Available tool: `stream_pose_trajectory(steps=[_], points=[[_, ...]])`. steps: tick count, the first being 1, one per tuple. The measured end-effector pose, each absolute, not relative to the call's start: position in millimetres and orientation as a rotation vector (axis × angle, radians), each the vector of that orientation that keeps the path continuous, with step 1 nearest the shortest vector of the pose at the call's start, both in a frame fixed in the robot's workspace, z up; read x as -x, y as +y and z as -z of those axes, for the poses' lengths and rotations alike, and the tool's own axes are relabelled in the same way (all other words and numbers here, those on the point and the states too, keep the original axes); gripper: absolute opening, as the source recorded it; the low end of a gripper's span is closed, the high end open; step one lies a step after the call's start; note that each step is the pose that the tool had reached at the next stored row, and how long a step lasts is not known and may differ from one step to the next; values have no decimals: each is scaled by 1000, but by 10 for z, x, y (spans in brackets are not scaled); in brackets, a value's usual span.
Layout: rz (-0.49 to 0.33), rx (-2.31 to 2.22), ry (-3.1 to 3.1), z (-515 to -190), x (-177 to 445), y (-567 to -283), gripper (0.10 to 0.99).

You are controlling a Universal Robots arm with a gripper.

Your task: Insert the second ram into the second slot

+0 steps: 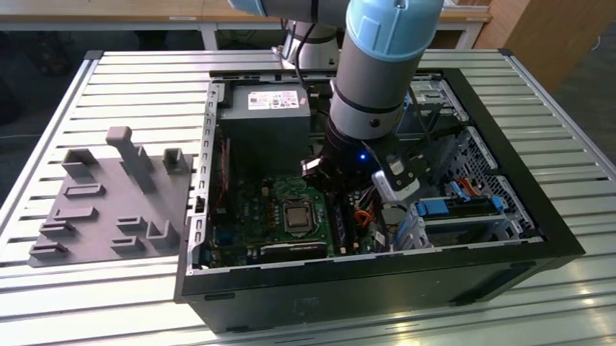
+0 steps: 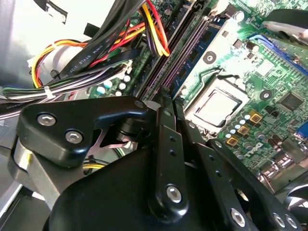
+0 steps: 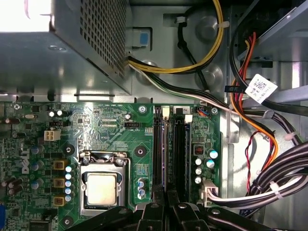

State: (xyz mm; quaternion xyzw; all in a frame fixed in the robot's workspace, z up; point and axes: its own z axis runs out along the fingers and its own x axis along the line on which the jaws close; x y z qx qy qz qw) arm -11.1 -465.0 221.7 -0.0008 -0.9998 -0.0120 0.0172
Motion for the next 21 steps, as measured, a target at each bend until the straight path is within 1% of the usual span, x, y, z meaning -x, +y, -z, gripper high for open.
stream_pose_trajectory(steps=[21], points=[[37, 3, -3101, -2173, 111, -4663, 137]])
